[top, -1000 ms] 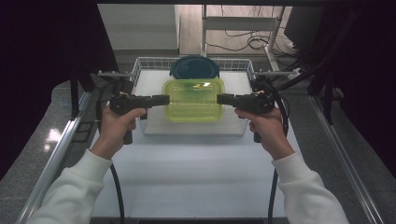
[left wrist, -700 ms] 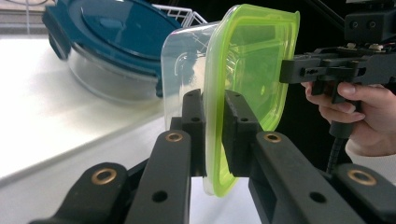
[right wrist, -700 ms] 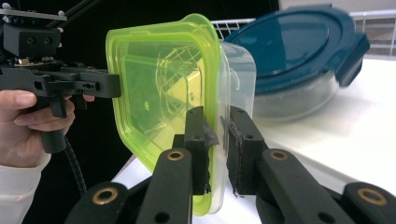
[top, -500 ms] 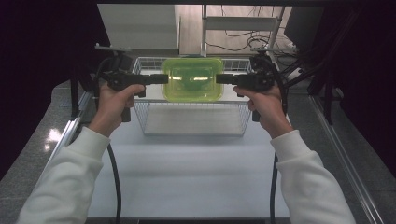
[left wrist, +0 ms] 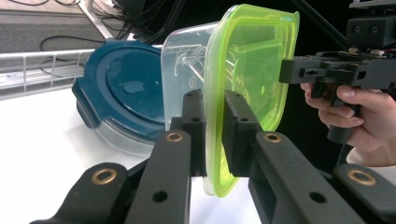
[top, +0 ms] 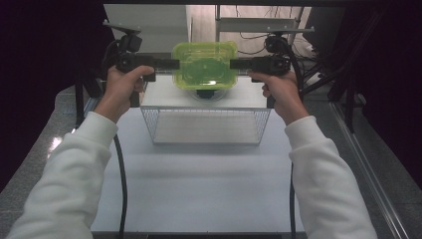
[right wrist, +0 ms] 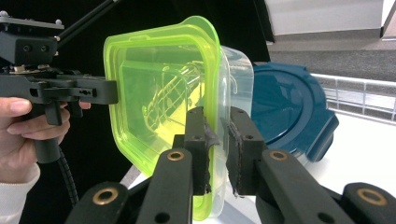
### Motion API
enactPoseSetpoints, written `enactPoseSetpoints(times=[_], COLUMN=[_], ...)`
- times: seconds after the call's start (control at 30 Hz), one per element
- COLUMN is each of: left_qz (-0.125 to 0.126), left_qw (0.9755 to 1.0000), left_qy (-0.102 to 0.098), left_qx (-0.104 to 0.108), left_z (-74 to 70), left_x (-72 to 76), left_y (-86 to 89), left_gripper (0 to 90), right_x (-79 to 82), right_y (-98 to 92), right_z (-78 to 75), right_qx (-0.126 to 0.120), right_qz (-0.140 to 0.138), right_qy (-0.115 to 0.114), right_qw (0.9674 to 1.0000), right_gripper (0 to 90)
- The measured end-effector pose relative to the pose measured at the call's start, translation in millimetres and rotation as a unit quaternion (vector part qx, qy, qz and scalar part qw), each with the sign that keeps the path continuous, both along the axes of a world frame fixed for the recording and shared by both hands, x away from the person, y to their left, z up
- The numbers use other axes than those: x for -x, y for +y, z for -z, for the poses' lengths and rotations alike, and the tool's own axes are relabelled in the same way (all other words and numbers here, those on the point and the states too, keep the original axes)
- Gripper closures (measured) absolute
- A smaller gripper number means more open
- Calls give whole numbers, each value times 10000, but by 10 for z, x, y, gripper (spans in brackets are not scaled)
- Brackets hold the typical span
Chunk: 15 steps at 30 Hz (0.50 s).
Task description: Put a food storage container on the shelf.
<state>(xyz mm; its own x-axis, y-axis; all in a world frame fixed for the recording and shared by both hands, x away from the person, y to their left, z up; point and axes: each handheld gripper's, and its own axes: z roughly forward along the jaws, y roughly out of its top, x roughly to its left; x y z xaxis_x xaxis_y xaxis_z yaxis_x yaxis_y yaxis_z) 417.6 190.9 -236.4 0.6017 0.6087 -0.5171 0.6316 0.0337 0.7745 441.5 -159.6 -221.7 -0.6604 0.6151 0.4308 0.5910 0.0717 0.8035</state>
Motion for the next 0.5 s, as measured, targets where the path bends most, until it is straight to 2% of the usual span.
enactPoseSetpoints(times=[0.27,0.5], left_qz=[-87,-182], left_qw=[9999,9991], left_qy=[111,367], left_qx=[38,108], left_z=[39,183], left_x=[-181,-364], left_y=[-21,-34], left_gripper=[809,809], right_x=[-216,-406], right_y=[-13,5], right_z=[64,182], right_qx=[-111,-148], right_qz=[91,246], right_qy=[173,429], right_qw=[9997,9987], right_gripper=[789,786])
